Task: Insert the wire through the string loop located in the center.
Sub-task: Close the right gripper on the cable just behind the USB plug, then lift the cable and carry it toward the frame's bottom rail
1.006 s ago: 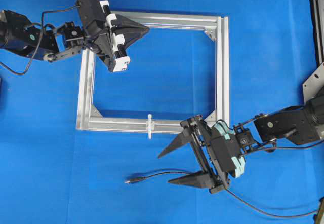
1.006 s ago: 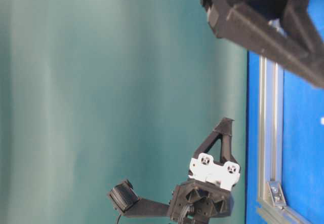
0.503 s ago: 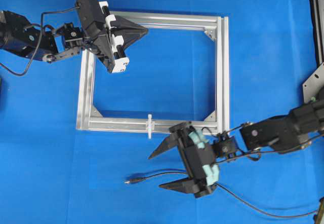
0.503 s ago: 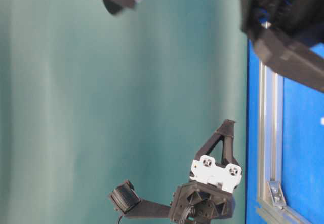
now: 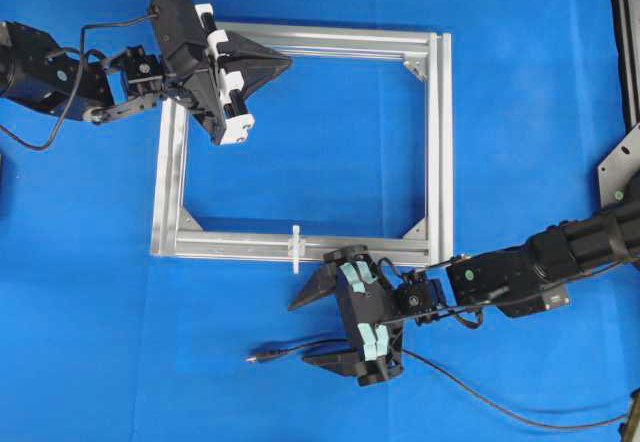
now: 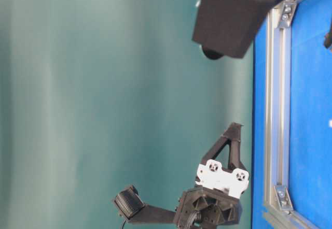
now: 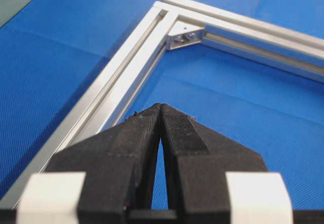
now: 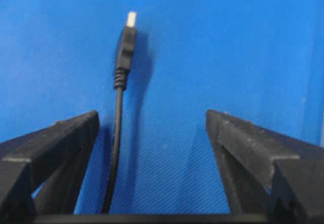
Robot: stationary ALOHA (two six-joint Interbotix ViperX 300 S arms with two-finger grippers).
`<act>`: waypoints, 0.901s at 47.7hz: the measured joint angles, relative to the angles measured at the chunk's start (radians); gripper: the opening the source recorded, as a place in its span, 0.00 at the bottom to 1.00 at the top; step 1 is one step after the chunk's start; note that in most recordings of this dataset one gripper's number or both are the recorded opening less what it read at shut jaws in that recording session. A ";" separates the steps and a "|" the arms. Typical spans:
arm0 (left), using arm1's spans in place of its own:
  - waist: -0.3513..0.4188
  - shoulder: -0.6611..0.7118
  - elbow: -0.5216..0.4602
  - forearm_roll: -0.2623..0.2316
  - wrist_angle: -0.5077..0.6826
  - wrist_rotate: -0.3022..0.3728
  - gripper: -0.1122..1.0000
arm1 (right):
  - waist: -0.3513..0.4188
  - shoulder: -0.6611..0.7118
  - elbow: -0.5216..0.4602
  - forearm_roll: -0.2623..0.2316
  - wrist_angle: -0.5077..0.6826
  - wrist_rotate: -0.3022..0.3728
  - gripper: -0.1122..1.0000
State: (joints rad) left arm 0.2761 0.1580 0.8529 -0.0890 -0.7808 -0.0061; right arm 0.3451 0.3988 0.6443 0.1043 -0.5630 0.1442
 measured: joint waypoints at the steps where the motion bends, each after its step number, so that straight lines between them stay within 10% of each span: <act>1: 0.000 0.000 0.000 0.000 0.002 0.000 0.10 | 0.000 0.000 -0.002 0.002 0.000 0.000 0.83; 10: 0.000 0.000 0.000 0.000 0.002 0.000 0.10 | 0.000 0.000 -0.002 0.003 0.000 -0.002 0.71; 25: 0.000 0.000 0.000 0.000 0.000 0.006 0.10 | 0.003 0.000 -0.002 -0.005 -0.002 -0.006 0.10; 43: 0.000 0.000 0.000 0.000 0.000 0.008 0.10 | 0.005 0.002 -0.002 -0.005 0.000 -0.006 0.07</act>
State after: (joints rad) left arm 0.2761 0.1580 0.8529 -0.0890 -0.7808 0.0015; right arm 0.3497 0.4004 0.6427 0.0997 -0.5630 0.1381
